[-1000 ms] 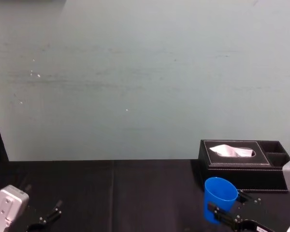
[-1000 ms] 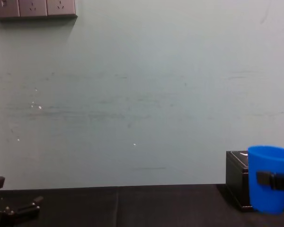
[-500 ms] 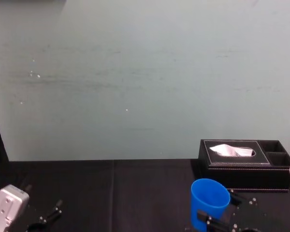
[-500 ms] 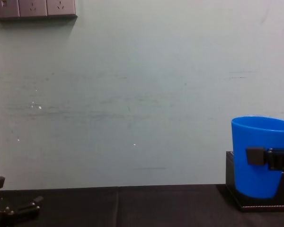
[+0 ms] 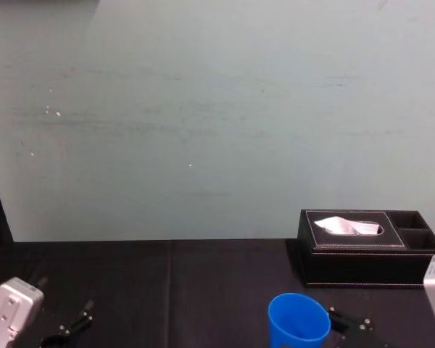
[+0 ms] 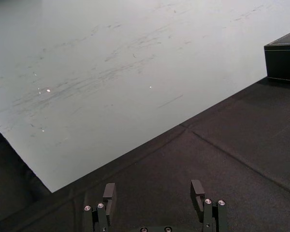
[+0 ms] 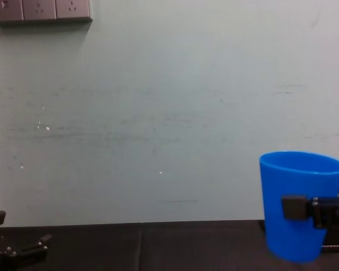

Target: Stack the three plastic cups sequentially using one hand.

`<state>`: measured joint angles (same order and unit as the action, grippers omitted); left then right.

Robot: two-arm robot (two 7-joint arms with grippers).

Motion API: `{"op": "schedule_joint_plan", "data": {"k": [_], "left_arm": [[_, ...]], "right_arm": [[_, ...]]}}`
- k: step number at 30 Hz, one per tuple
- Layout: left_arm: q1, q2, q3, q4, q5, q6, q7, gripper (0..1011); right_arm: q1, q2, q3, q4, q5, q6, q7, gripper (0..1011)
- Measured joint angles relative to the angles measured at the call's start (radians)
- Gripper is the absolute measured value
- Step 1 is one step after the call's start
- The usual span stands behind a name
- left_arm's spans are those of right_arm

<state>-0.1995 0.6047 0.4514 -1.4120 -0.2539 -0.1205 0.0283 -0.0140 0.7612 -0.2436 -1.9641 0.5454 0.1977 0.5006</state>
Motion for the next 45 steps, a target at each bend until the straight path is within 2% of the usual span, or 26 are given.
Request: {"op": "schedule_joint_plan", "data": {"k": [13, 23, 33, 45], "left_arm": [[0.0, 0.0, 0.0, 0.0, 0.0, 0.0, 0.0, 1010], [0.0, 0.0, 0.0, 0.0, 0.0, 0.0, 0.0, 1010], [0.0, 0.0, 0.0, 0.0, 0.0, 0.0, 0.0, 1010], [0.0, 0.0, 0.0, 0.0, 0.0, 0.0, 0.0, 1010]], "right_arm": [[0.029, -0.008, -0.073, 0.027, -0.002, -0.002, -0.019, 716], [0.05, -0.004, -0.103, 0.043, -0.014, 0.013, -0.02, 716], [0.085, -0.026, -0.133, 0.08, -0.019, 0.028, -0.021, 716], [0.123, -0.038, -0.161, 0.104, -0.026, 0.083, -0.039, 716]]}}
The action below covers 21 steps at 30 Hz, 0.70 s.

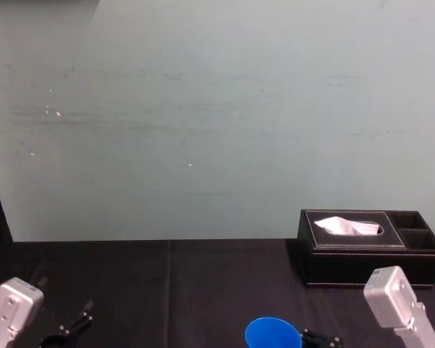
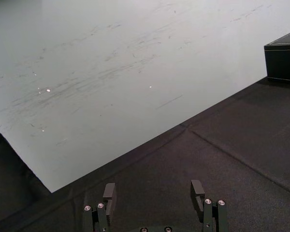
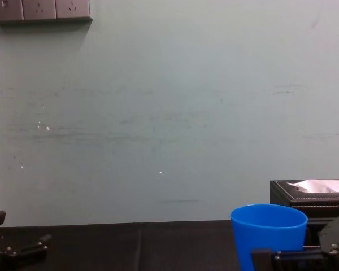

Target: Stack the three plastic cups sequentially using one hand.

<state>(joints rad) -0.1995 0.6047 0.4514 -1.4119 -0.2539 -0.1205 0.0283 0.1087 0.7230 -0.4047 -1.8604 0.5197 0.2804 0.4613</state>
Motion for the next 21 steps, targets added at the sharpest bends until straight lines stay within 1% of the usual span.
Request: {"op": "schedule_joint_plan", "data": {"k": [9, 21], "left_arm": [[0.0, 0.0, 0.0, 0.0, 0.0, 0.0, 0.0, 1010], [0.0, 0.0, 0.0, 0.0, 0.0, 0.0, 0.0, 1010]], "right_arm": [[0.021, -0.005, -0.016, 0.011, -0.015, 0.017, -0.004, 716], [0.027, -0.005, -0.024, 0.019, -0.022, 0.029, -0.004, 716]]}}
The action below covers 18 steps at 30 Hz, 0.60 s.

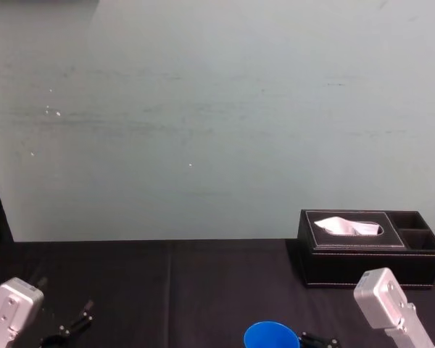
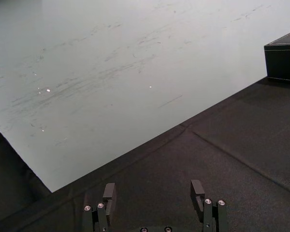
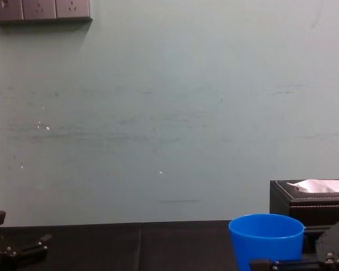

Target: Stack the three plastic cups sequentially using one hand.

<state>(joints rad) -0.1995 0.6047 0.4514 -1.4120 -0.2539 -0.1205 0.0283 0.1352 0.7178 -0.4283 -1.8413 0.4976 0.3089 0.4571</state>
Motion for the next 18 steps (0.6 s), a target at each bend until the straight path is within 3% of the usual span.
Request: {"op": "schedule_joint_plan", "data": {"k": [18], "left_arm": [[0.0, 0.0, 0.0, 0.0, 0.0, 0.0, 0.0, 1010]], "right_arm": [[-0.005, -0.001, 0.0, 0.012, -0.002, -0.004, 0.002, 716]]}}
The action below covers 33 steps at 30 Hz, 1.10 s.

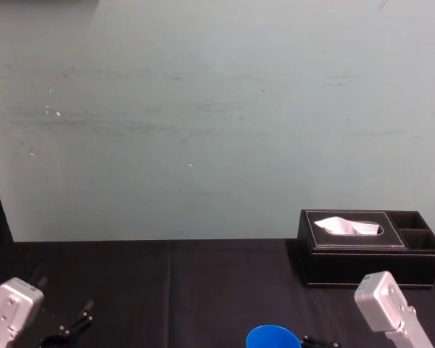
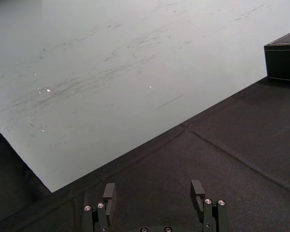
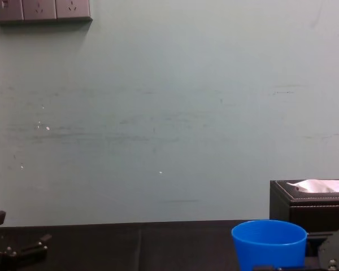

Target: Stack the three plastic cups sequentially using one hand.

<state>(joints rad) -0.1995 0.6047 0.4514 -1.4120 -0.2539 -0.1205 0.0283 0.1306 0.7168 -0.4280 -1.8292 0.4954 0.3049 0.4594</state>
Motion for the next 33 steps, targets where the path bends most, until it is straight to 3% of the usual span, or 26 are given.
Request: {"op": "schedule_joint_plan", "data": {"k": [18, 29, 33], "left_arm": [[0.0, 0.0, 0.0, 0.0, 0.0, 0.0, 0.0, 1010], [0.0, 0.0, 0.0, 0.0, 0.0, 0.0, 0.0, 1010], [0.0, 0.0, 0.0, 0.0, 0.0, 0.0, 0.0, 1010]], "right_arm": [[-0.001, -0.003, -0.002, 0.008, 0.002, -0.006, 0.007, 716], [-0.001, -0.003, -0.002, 0.006, 0.002, -0.006, 0.007, 998], [-0.001, -0.003, -0.002, 0.006, 0.002, -0.005, 0.007, 1000]]}}
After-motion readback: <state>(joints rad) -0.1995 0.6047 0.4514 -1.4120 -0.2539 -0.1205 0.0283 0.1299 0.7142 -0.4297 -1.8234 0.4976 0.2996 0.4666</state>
